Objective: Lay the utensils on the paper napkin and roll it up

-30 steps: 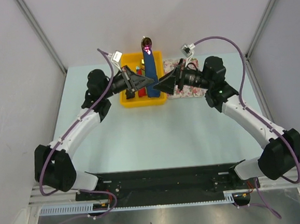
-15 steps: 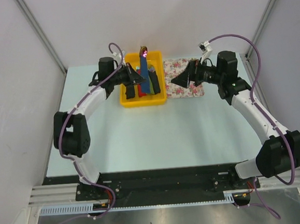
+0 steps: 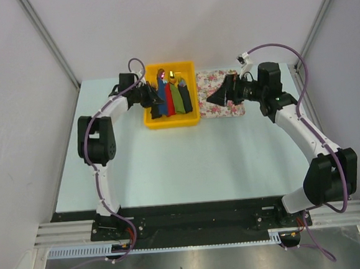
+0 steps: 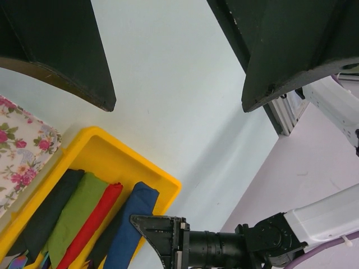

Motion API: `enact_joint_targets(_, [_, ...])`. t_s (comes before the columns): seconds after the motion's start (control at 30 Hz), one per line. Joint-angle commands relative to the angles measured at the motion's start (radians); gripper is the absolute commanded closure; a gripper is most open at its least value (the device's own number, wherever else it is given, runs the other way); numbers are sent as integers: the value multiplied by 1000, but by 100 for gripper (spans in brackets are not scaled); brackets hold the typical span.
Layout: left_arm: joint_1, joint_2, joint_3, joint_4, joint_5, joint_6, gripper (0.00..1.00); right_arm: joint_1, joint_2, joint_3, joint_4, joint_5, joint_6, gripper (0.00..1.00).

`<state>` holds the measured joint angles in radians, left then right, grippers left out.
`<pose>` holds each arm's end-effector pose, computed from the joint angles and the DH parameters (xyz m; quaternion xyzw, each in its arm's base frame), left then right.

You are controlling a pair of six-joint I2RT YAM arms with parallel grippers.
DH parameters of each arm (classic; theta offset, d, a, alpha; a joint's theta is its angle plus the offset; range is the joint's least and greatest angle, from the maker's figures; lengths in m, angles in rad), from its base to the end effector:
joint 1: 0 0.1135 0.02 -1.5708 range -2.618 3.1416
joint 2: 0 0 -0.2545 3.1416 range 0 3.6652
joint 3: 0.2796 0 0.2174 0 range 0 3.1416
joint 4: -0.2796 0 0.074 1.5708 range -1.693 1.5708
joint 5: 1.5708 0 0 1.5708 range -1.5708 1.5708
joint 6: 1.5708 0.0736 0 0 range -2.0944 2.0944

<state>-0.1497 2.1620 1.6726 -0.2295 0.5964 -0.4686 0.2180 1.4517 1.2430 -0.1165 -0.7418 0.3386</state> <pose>0.4645 -0.1119 0.1907 -0.0183 0.8787 -0.3750 0.2948 0.3096 0.1195 0.3406 -0.1654 0.7684 0.4324 0.4419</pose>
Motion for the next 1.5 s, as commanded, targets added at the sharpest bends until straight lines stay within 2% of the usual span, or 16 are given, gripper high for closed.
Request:
enact_joint_targets(0.0, [12, 33, 99, -4, -32, 42, 100, -8, 6, 53, -9, -1, -16, 0])
enact_joint_targets(0.2, [15, 91, 157, -51, -78, 59, 100, -12, 29, 61, -14, 5, -13, 0])
enact_joint_targets(0.53, [18, 154, 184, -82, -49, 35, 100, -16, 65, 81, -15, 4, -15, 0])
enact_joint_targets(0.73, [18, 176, 197, -100, -76, 21, 89, -20, 82, 98, -23, -7, -15, 0])
enact_joint_targets(0.77, [19, 179, 197, -102, -81, 19, 83, -20, 84, 99, -26, -8, -15, 0])
enact_joint_targets(0.83, [18, 180, 200, -109, -98, 19, 78, -25, 85, 99, -28, -11, -15, 0])
enact_joint_targets(1.2, [18, 137, 211, -123, -175, 45, 68, -32, 105, 110, -23, -41, 4, 0])
enact_joint_targets(1.3, [18, 110, 203, -119, -194, 50, 59, -32, 110, 116, -26, -50, 5, 0])
enact_joint_targets(1.47, [16, 69, 190, -117, -208, 50, 57, -32, 114, 119, -23, -60, 8, 0])
